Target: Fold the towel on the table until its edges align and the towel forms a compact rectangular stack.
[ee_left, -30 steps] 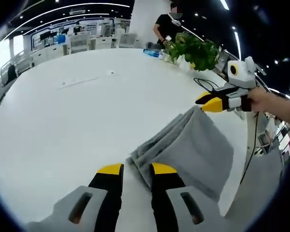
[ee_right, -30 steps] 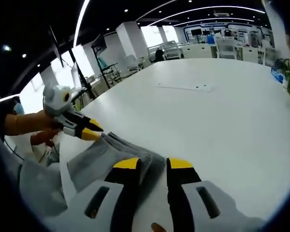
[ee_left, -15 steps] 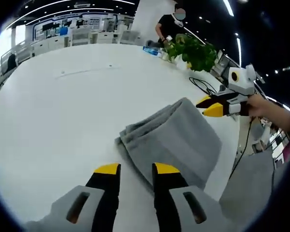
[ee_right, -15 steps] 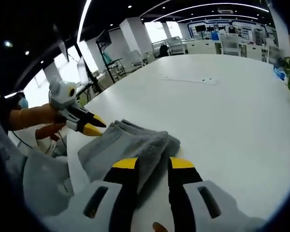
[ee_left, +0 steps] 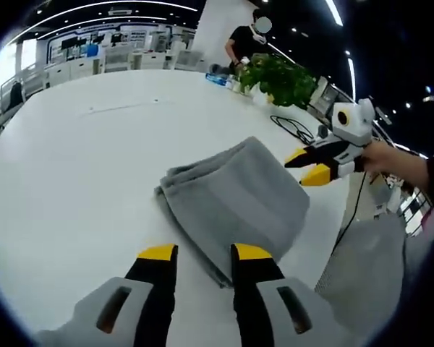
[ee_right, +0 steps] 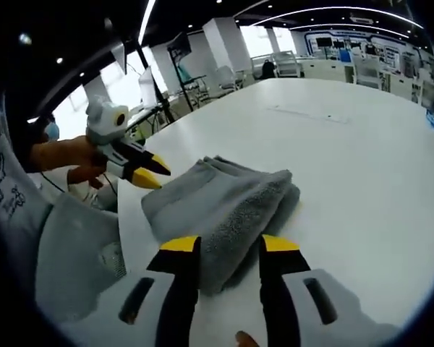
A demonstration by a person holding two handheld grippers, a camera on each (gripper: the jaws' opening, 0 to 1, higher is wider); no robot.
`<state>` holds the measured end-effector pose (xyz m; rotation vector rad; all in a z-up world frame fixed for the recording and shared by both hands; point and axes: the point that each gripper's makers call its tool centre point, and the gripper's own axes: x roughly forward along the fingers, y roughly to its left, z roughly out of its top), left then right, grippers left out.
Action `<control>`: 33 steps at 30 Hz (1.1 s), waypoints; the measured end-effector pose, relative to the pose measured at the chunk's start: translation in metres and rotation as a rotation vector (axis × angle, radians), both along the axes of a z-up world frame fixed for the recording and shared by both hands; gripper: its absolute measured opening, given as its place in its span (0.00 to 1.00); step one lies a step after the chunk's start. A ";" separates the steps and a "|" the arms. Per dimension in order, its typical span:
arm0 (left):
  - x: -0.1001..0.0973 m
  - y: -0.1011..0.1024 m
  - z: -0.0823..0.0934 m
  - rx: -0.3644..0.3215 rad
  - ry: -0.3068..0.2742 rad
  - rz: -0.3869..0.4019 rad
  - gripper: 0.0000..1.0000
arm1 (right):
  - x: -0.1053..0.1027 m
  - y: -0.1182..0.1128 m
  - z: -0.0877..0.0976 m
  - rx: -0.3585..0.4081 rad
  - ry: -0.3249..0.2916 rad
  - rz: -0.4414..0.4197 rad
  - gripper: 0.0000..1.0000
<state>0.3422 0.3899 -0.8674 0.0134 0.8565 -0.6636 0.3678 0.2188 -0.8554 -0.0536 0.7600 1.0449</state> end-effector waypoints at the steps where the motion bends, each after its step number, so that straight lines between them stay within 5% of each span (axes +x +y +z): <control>1: -0.004 0.000 -0.001 0.003 -0.003 -0.010 0.32 | -0.004 -0.001 -0.001 -0.002 0.000 0.007 0.35; 4: -0.007 0.001 0.004 0.017 -0.103 -0.037 0.33 | -0.016 -0.005 -0.004 -0.002 0.010 0.020 0.37; 8: -0.014 -0.002 0.004 -0.016 -0.083 -0.045 0.40 | -0.028 -0.010 -0.010 -0.026 0.020 0.037 0.39; 12: -0.017 -0.005 0.002 0.037 -0.130 -0.130 0.47 | -0.036 -0.014 -0.016 -0.056 0.024 0.050 0.41; 22: -0.028 -0.012 -0.036 0.144 -0.066 -0.245 0.49 | -0.049 -0.006 -0.035 -0.114 0.045 0.076 0.41; 33: -0.026 -0.017 -0.042 0.141 -0.043 -0.254 0.36 | -0.047 -0.001 -0.044 -0.153 0.022 0.091 0.38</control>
